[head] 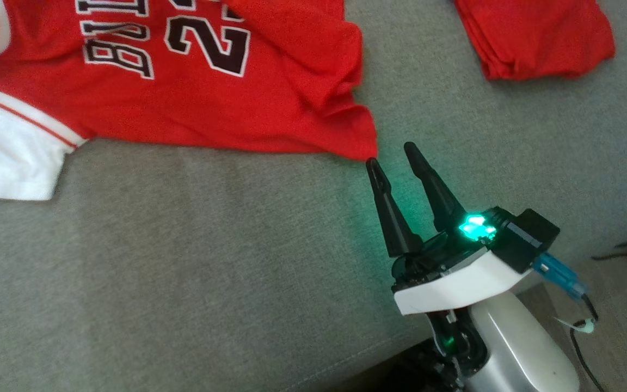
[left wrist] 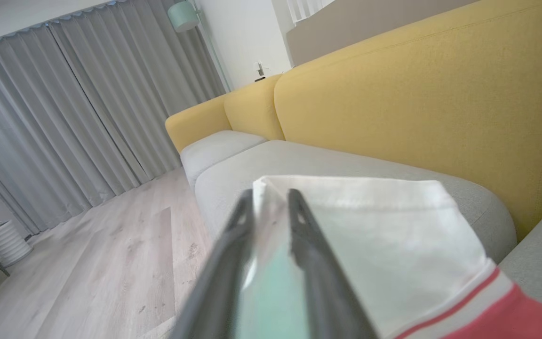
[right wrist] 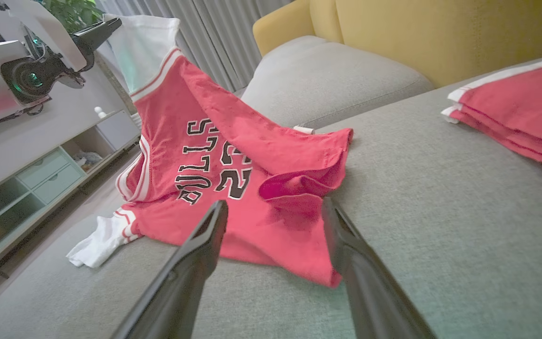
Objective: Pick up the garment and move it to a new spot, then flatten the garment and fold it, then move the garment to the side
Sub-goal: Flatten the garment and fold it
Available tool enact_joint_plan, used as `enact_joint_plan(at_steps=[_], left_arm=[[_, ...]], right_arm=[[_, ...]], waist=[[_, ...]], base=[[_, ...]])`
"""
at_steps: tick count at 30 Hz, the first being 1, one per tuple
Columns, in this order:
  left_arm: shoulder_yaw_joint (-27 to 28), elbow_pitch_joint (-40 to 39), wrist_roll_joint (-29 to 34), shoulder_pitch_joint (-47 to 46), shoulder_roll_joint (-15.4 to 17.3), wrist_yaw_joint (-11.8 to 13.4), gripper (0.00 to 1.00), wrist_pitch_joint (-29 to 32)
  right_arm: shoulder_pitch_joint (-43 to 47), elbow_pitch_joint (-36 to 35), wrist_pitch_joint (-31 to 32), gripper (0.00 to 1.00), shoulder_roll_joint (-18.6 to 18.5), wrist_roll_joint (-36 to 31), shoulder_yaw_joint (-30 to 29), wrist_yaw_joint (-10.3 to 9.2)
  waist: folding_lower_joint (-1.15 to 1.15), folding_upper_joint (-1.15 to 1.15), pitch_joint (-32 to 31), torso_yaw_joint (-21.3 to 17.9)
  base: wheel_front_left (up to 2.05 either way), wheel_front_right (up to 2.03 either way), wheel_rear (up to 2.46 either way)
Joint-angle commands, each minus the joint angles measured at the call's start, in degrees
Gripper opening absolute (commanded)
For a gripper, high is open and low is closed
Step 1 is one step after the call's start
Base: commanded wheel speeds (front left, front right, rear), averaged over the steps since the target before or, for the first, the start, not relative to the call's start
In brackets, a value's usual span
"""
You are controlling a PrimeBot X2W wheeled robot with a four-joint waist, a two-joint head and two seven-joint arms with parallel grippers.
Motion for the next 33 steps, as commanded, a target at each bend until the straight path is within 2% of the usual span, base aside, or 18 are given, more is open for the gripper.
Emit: enact_joint_plan(at_steps=[1, 6, 13, 22, 26, 33], left_arm=[[1.87, 1.18, 0.20, -3.87, 0.45, 0.35, 1.00, -1.70], [1.19, 5.22, 0.75, -4.26, -1.20, 0.06, 1.00, -6.46], [1.11, 10.10, -1.10, -0.13, -4.02, -2.02, 1.00, -12.20], [2.48, 7.81, -4.90, 14.43, -6.90, -3.27, 1.00, -14.72], [3.23, 1.54, -6.04, 23.89, -8.15, -1.62, 1.00, -14.81], [6.88, -16.54, -10.29, 44.62, -10.49, 4.73, 1.00, -14.83]], right_arm=[[-0.50, -2.04, -0.63, 1.00, 0.11, 0.29, 1.05, 0.37], [-0.17, -1.87, -0.63, 1.00, 0.11, -0.05, 0.61, 0.37], [0.09, -0.78, -0.63, 1.00, 0.11, -2.29, -0.57, 0.37], [2.10, 0.99, -0.63, 1.00, 0.11, -5.21, -4.33, 0.37], [3.56, 1.47, -0.63, 1.00, 0.11, -6.53, -6.90, 0.37], [6.02, 1.90, -0.56, 1.00, 0.11, -9.06, -11.19, 0.37]], waist=[[-0.01, 0.00, 1.19, -1.06], [-0.01, 0.00, 0.78, -0.15], [-0.01, 0.00, -2.89, 4.24], [-0.01, 0.00, -11.16, 11.94], [-0.01, 0.00, -14.26, 15.42], [-0.01, 0.00, -17.95, 20.82]], base=[[0.00, 0.00, 0.00], [0.00, 0.00, 0.00], [0.00, 0.00, 0.00], [0.00, 0.00, 0.00], [0.00, 0.00, 0.00], [0.00, 0.00, 0.00]])
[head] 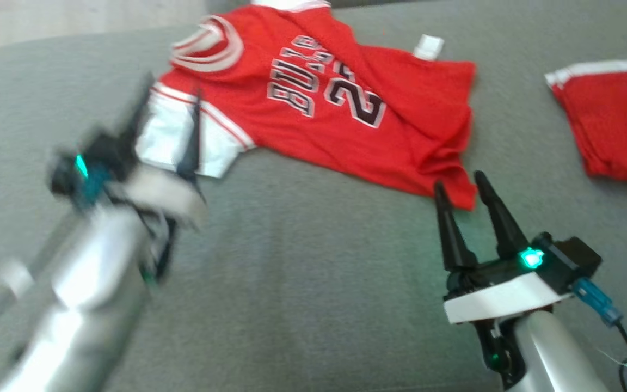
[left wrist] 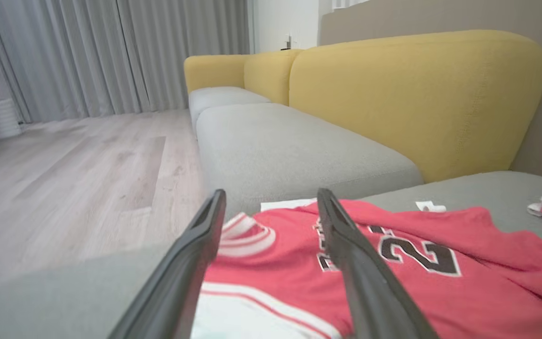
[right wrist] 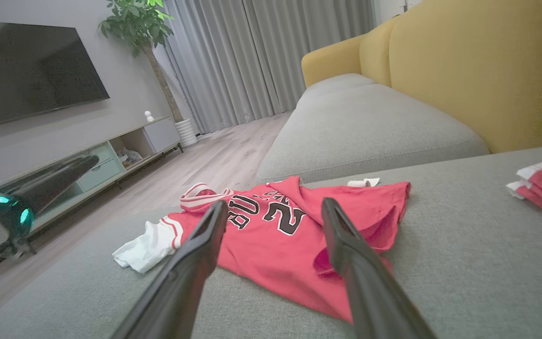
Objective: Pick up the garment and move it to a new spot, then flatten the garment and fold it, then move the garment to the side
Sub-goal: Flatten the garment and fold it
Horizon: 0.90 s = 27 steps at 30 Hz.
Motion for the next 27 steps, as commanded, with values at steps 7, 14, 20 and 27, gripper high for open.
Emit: enact_joint_plan(at_steps=[7, 14, 20, 27], left_arm=[[4.31, -17.10, 0.54, 15.56, 2.19, 9.47, 1.00, -0.53], [6.94, -24.17, 2.02, 25.72, 1.32, 12.69, 1.00, -0.53], [8.43, -24.77, 2.93, 26.10, 1.43, 12.08, 1.00, -0.53], [8.64, -19.98, 3.32, 20.15, 3.58, 10.09, 1.00, 2.30]], right_arm=[[0.53, -2.87, 0.43, 1.00, 0.11, -1.19, 0.22, 0.37], [1.52, -2.94, 0.41, 1.00, 0.11, -0.52, 0.54, 0.37], [1.03, -3.31, 0.72, 1.00, 0.11, -0.31, 1.38, 0.37], [0.39, -3.92, 0.56, 1.00, 0.11, -0.14, 1.58, 0.37]], waist=[[0.02, 0.00, -3.26, 4.47], [0.02, 0.00, -3.93, 4.28], [0.02, 0.00, -3.37, 2.81], [0.02, 0.00, 0.05, 0.92]], base=[[0.00, 0.00, 0.00], [0.00, 0.00, 0.00], [0.00, 0.00, 0.00], [0.00, 0.00, 0.00]])
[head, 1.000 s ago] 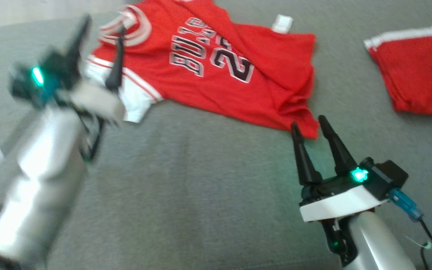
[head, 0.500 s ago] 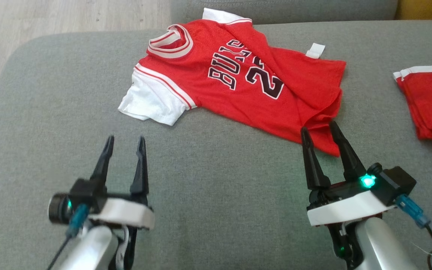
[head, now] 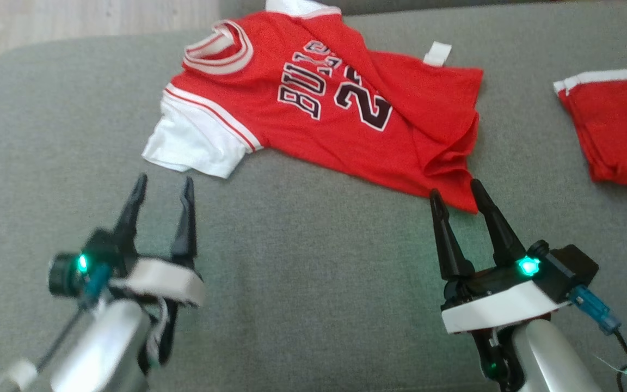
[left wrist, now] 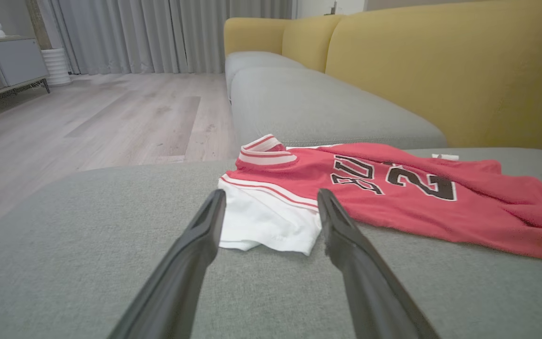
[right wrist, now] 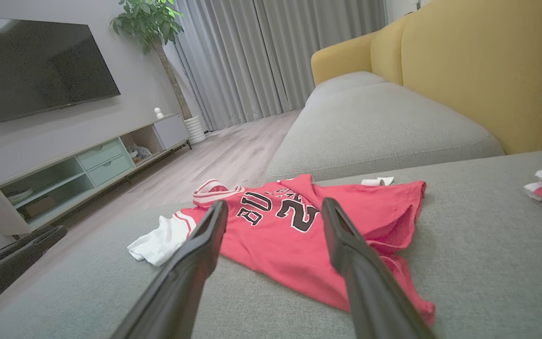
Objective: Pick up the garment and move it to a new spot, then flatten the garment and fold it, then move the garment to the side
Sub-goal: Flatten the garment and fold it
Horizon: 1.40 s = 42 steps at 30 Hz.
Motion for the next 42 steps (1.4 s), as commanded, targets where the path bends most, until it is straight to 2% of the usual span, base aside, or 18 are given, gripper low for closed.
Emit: enact_joint_plan(at_steps=[1, 7, 13, 19, 23, 24, 25, 26, 33, 38, 42], left_arm=[[2.54, 0.01, 0.59, -4.27, 2.00, -0.65, 1.00, 0.96], [1.91, 9.61, 0.51, -12.78, 3.41, -3.52, 1.00, 6.84], [3.24, 20.04, 0.30, -19.82, 4.85, -3.65, 1.00, 9.47], [2.79, 28.63, 0.36, -24.25, 5.36, -4.92, 1.00, 11.73], [2.13, 32.34, -0.17, -25.66, 4.78, -6.75, 1.00, 13.26], [1.80, 33.21, -0.34, -25.74, 4.53, -7.44, 0.93, 13.95], [1.52, 33.90, -0.52, -25.82, 4.23, -8.12, 0.28, 14.43], [1.24, 34.38, -0.64, -25.84, 3.93, -8.76, 0.00, 14.66], [2.64, 34.40, -3.02, -25.56, 2.06, -11.01, 0.00, 10.05], [3.51, 32.84, -3.56, -24.46, 2.10, -11.52, 0.00, 4.71], [3.84, 30.07, -4.34, -21.66, 2.51, -12.03, 0.00, 2.77]], right_arm=[[-1.89, -2.19, -0.24, 1.00, 0.08, 0.55, 1.46, 0.37], [-3.22, -2.41, -0.54, 1.00, 0.08, 0.41, 2.01, 0.37], [-4.74, -2.17, -0.91, 1.00, 0.08, 0.86, 2.82, 0.37], [-5.40, -1.64, -1.19, 1.00, 0.08, 1.24, 3.23, 0.37], [-5.66, -1.30, -1.30, 1.00, 0.08, 1.57, 3.25, 0.37], [-5.70, -1.16, -1.32, 1.00, 0.08, 1.62, 3.27, 0.37], [-5.72, -1.02, -1.33, 1.00, 0.08, 1.69, 3.27, 0.37], [-5.76, -0.88, -1.34, 1.00, 0.08, 1.77, 3.29, 0.37], [-5.91, -0.61, -1.37, 1.00, 0.08, 1.84, 2.93, 0.37], [-5.44, -0.18, -1.38, 1.00, 0.08, 1.49, 2.86, 0.37], [-4.48, 0.36, -1.38, 1.00, 0.08, 1.45, 3.08, 0.37]], waist=[[0.00, 0.00, 1.93, -0.87], [0.00, 0.00, 6.70, -2.44], [0.00, 0.00, 9.89, -4.29], [0.00, 0.00, 11.15, -5.42], [0.00, 0.00, 11.30, -5.69], [0.00, 0.00, 11.23, -5.69], [0.00, 0.00, 11.12, -5.65], [0.00, 0.00, 10.99, -5.60], [0.00, 0.00, 9.63, -4.53], [0.00, 0.00, 7.07, -2.56], [0.00, 0.00, 4.26, -0.88]], base=[[0.00, 0.00, 0.00], [0.00, 0.00, 0.00], [0.00, 0.00, 0.00], [0.00, 0.00, 0.00], [0.00, 0.00, 0.00], [0.00, 0.00, 0.00], [0.00, 0.00, 0.00], [0.00, 0.00, 0.00], [0.00, 0.00, 0.00], [0.00, 0.00, 0.00], [0.00, 0.00, 0.00]])
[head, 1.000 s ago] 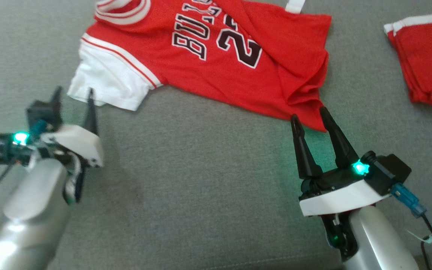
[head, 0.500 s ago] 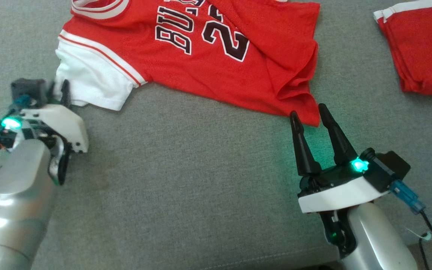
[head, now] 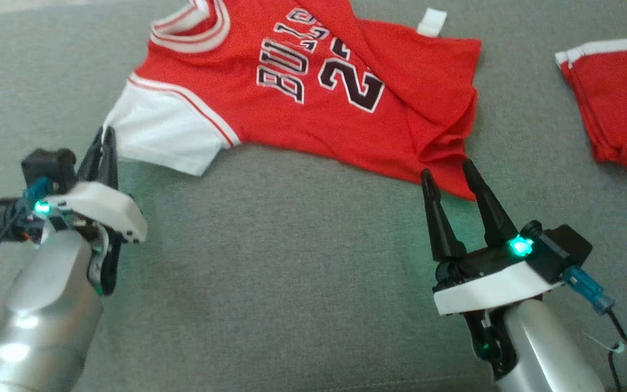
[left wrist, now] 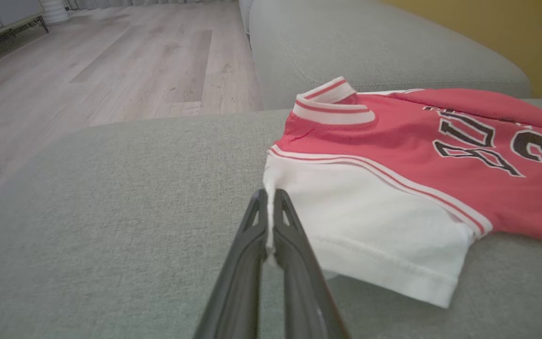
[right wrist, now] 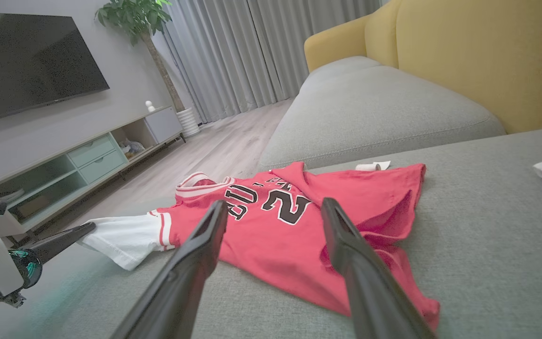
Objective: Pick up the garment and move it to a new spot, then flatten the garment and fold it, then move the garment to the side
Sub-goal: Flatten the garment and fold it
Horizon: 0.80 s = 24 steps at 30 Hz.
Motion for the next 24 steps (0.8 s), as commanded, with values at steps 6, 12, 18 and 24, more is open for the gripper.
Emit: enact_joint_plan(at_steps=[6, 12, 18, 24], left_arm=[[1.39, -9.08, -0.36, 5.36, 3.57, 0.63, 0.00, -0.73], [1.01, -20.92, -1.04, 13.88, 5.47, 4.13, 0.00, 1.81], [1.10, -34.32, -1.90, 24.86, 9.04, 9.57, 0.00, 5.99], [1.80, -45.07, -2.07, 33.90, 13.17, 15.07, 0.00, 9.49]], right_arm=[[1.69, -0.83, -0.63, 1.00, 0.10, -0.05, 1.55, 0.37], [3.38, -0.20, -0.63, 1.00, 0.10, 0.34, 2.13, 0.37], [4.78, 0.42, -0.63, 1.00, 0.10, 1.26, 3.09, 0.37], [5.40, 0.47, -0.63, 1.00, 0.10, 1.51, 3.38, 0.37]], waist=[[0.01, 0.00, -5.08, 3.76], [0.01, 0.00, -8.70, 5.88], [0.01, 0.00, -11.91, 7.01], [0.01, 0.00, -12.83, 7.52]], base=[[0.00, 0.00, 0.00], [0.00, 0.00, 0.00], [0.00, 0.00, 0.00], [0.00, 0.00, 0.00]])
